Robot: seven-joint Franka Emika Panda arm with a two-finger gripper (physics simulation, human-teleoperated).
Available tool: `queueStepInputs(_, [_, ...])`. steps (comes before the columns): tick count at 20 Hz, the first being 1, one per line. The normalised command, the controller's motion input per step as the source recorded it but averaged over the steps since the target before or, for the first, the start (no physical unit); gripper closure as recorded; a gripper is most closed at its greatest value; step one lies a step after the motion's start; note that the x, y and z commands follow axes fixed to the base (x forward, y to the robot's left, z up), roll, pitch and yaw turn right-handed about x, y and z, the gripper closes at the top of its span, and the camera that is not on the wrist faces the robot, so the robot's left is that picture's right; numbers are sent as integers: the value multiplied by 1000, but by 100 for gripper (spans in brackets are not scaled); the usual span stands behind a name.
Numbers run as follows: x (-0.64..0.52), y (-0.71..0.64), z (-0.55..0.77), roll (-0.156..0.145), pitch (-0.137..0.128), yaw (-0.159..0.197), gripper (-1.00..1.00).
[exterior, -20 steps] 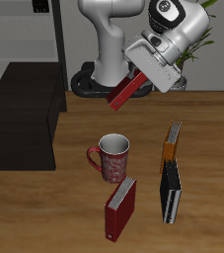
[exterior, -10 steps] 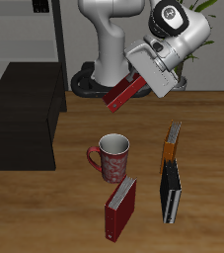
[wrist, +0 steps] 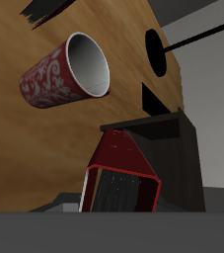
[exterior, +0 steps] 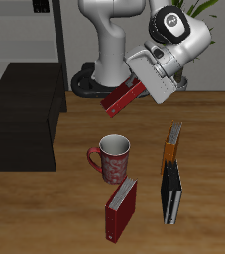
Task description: Place the left red book in the top region of the shelf
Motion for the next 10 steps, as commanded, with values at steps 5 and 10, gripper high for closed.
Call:
queueStepInputs(5, [24,-110,-8,-10,30,-34,100])
queueStepInputs(10, [53,-169,7,-37,-5,-13,100])
